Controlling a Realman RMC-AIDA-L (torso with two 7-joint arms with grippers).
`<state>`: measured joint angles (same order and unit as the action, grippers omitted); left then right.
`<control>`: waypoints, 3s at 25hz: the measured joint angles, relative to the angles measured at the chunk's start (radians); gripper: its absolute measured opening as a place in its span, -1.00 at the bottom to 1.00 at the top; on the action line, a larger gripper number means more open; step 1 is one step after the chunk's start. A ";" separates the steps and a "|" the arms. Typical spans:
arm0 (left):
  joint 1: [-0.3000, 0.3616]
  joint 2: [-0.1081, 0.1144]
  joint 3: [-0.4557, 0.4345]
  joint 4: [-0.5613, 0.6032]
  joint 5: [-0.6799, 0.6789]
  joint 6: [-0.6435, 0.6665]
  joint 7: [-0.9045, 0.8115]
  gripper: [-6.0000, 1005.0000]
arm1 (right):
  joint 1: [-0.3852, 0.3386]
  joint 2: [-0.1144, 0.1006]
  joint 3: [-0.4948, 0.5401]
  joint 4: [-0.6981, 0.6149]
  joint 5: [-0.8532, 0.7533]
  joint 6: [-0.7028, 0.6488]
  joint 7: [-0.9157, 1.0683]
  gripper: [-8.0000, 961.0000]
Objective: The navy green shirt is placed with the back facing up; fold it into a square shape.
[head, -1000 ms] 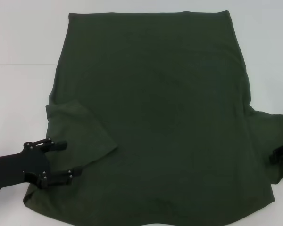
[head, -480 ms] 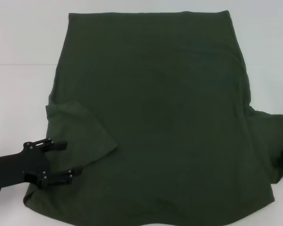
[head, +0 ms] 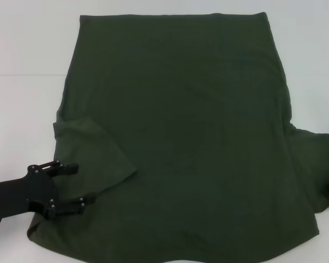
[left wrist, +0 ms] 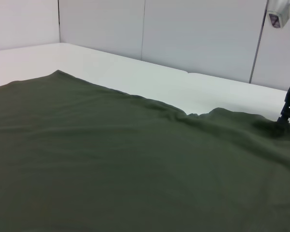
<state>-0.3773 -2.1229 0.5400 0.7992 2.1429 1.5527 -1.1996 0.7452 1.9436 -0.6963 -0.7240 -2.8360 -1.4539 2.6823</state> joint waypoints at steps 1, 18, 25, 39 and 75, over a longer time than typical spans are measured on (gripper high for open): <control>0.000 0.000 0.000 0.000 0.000 0.000 0.000 0.69 | 0.000 0.000 0.002 0.000 0.002 0.000 -0.003 -0.92; 0.006 0.000 -0.064 0.000 -0.004 0.026 -0.020 0.69 | -0.099 -0.035 0.140 -0.102 0.255 -0.030 -0.096 -0.95; 0.014 0.000 -0.064 0.000 -0.012 0.038 -0.026 0.69 | -0.122 -0.048 0.201 -0.128 0.371 -0.034 -0.148 -0.96; 0.023 0.000 -0.064 0.000 -0.015 0.047 -0.026 0.69 | -0.045 -0.015 0.038 -0.107 0.388 -0.046 -0.167 -0.96; 0.021 0.004 -0.079 -0.014 -0.025 0.042 -0.025 0.69 | -0.010 0.028 -0.054 -0.015 0.504 0.038 -0.232 -0.24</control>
<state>-0.3560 -2.1190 0.4611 0.7847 2.1178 1.5950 -1.2244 0.7354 1.9719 -0.7505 -0.7392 -2.3316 -1.4157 2.4507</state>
